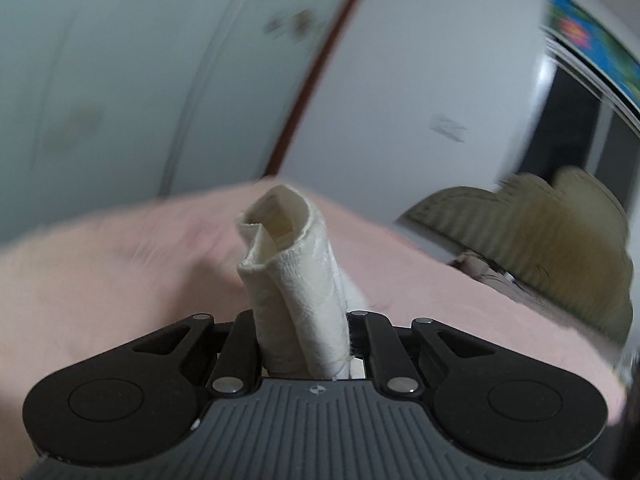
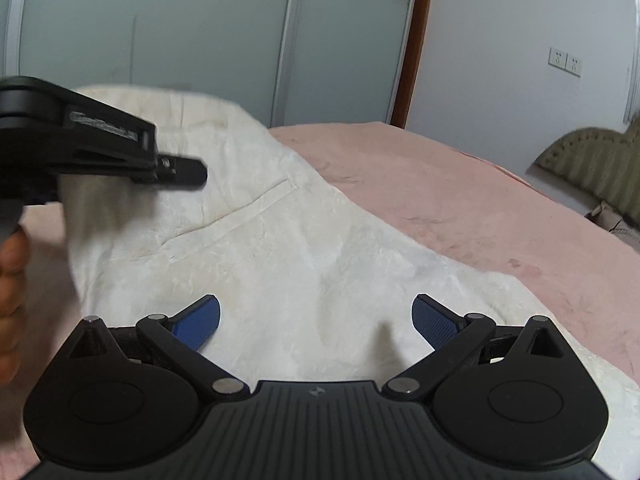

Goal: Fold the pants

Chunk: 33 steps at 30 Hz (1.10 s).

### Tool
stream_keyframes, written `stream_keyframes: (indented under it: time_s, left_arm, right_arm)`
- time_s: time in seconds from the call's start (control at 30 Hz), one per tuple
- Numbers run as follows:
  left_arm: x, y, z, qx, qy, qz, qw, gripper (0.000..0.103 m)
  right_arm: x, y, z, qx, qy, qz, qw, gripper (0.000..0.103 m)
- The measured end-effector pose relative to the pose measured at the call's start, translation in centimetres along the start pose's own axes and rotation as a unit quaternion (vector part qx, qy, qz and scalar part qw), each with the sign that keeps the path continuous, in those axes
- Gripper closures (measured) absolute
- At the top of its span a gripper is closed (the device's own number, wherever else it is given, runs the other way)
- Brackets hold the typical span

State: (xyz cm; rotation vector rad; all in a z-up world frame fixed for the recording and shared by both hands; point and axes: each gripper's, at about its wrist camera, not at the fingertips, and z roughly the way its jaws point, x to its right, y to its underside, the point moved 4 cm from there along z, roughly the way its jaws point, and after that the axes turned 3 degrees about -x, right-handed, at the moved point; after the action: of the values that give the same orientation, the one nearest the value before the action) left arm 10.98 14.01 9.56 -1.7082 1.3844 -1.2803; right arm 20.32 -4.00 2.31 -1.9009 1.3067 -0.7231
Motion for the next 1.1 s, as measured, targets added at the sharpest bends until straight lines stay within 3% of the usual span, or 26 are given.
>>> stream_keyframes:
  time_s: [0.27, 0.43, 0.7, 1.1]
  left_arm:
    - [10.6, 1.1, -1.7, 0.015, 0.083, 0.090, 0.9924, 0.090]
    - [15.7, 3.4, -0.8, 0.000, 0.132, 0.111, 0.9850, 0.089]
    - [24.6, 8.4, 1.6, -0.041, 0.188, 0.155, 0.9691, 0.088]
    - [33.1, 14.3, 4.0, -0.097, 0.248, 0.195, 0.9441, 0.087]
  right_arm:
    - [6.6, -1.3, -4.3, 0.049, -0.023, 0.089, 0.995, 0.000]
    - [11.0, -0.2, -8.1, 0.098, -0.001, 0.084, 0.992, 0.000]
    - [16.8, 4.1, -11.8, 0.081, 0.059, 0.039, 0.994, 0.000]
    - [23.2, 9.7, -15.2, 0.054, 0.124, 0.075, 0.988, 0.000]
